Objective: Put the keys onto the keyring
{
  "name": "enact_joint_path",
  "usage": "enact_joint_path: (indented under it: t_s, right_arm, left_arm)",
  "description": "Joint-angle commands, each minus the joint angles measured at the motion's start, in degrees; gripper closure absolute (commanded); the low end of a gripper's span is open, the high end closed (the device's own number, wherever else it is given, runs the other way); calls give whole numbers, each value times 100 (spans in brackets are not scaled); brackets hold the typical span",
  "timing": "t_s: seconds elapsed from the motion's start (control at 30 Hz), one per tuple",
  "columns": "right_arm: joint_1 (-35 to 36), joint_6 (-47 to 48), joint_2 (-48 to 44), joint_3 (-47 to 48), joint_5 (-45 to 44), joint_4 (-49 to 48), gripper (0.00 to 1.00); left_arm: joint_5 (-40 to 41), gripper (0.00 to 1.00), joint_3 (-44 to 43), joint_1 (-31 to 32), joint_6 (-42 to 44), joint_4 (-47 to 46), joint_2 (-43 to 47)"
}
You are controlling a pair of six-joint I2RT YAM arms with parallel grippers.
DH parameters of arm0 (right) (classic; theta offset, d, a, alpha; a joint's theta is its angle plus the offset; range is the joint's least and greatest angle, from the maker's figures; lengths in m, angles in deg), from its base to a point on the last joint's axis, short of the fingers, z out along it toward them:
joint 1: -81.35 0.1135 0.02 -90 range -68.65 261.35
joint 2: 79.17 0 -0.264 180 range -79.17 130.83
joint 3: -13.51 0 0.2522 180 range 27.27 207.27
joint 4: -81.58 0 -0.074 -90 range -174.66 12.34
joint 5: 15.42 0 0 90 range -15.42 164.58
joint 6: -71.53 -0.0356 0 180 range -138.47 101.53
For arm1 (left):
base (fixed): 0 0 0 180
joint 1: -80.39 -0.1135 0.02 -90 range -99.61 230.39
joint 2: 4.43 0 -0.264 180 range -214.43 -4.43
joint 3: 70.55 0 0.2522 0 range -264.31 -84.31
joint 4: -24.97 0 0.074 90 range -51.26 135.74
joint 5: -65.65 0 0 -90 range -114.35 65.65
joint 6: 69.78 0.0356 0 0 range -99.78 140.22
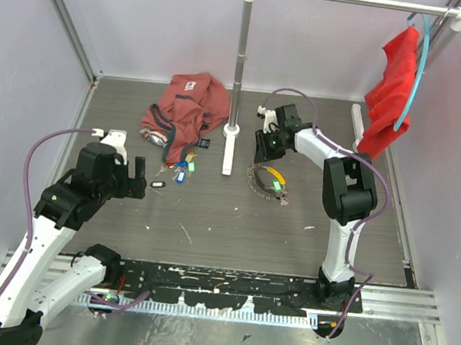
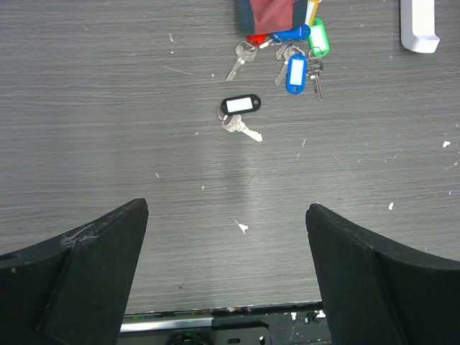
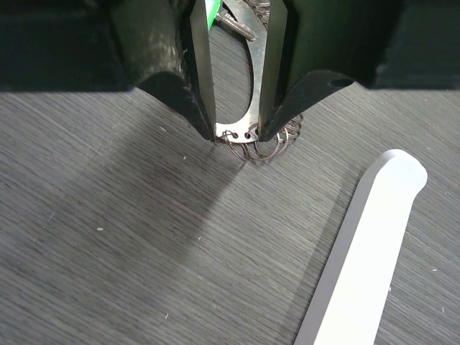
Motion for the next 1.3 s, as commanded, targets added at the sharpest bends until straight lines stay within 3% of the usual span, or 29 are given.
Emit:
enact_joint_path:
  t_s: [0.0,0.37,0.77,1.27]
  right_arm:
    - [1,99,87,235,124,13,64]
    - [1,105,211,297,324,45,72]
    - [0,211,-20,208,455,-14,98]
    - [528,271,-2073,-996,-421,-815,99]
  left_arm:
    - [-74,1,63,-1,88,-195,3]
    - [-67,2,66,-5,90,-191,-14]
    - [-56,1,75,-5,90,-195,-10]
    - [-107,2,13,0,61,-243,260]
